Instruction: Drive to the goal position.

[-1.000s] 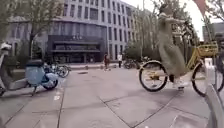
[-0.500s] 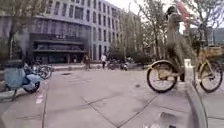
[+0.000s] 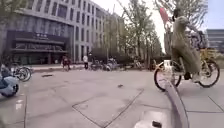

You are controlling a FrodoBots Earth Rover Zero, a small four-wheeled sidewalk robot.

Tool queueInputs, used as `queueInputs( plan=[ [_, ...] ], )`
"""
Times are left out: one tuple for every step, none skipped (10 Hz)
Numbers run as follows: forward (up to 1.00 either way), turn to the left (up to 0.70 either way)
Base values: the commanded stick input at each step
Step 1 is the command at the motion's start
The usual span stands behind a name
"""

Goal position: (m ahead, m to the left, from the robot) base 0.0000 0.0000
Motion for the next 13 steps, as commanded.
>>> queueInputs(
  plan=[
    [0.00,-0.70],
    [0.00,-0.70],
    [0.00,-0.70],
    [0.00,-0.70],
    [0.00,-0.70],
    [0.00,-0.70],
    [0.00,-0.70],
    [0.00,-0.70],
    [0.00,-0.70],
    [0.00,-0.70],
    [0.00,-0.70],
    [0.00,-0.70],
    [0.00,-0.70]
  ],
)
